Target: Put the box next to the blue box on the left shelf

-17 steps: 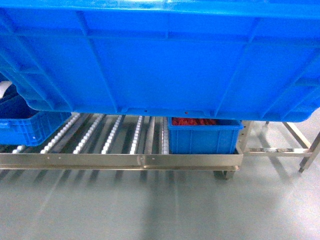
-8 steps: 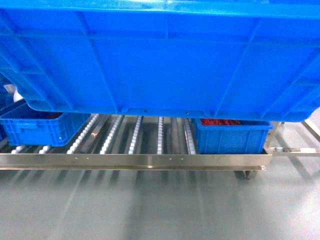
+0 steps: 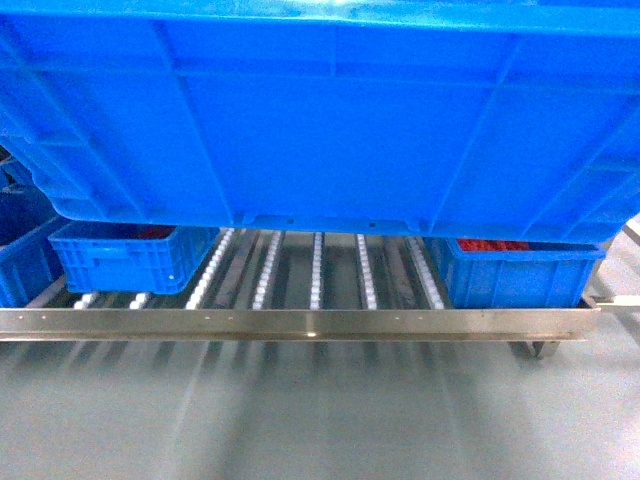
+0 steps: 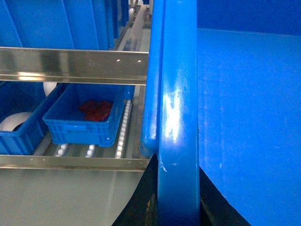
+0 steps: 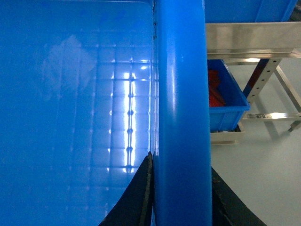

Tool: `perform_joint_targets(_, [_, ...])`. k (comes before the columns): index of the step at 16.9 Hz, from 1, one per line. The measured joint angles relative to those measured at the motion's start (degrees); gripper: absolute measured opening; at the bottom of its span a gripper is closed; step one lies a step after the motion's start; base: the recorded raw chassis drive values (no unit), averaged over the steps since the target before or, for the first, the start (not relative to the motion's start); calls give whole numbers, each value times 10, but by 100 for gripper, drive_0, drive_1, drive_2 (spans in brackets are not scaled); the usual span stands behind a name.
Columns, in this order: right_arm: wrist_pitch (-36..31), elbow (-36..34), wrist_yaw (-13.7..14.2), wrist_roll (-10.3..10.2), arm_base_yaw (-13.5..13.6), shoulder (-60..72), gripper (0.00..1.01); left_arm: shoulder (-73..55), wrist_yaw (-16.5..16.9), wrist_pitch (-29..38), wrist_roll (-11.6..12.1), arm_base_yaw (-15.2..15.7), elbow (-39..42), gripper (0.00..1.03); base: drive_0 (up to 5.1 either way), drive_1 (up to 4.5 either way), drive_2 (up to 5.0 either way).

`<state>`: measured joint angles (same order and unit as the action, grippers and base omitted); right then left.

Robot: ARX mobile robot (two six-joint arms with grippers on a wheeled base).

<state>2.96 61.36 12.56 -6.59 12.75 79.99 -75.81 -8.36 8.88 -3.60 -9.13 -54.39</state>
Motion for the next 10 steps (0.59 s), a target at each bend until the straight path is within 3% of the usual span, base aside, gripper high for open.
perform_joint_targets(3, [0, 0, 0, 0, 0, 0, 20, 0, 0, 0, 0, 0, 0, 8, -496, 242, 242])
perform_joint_targets(10, [0, 0, 1, 0, 3, 0, 20, 2, 1, 0, 3, 2, 0, 8, 0, 0, 0])
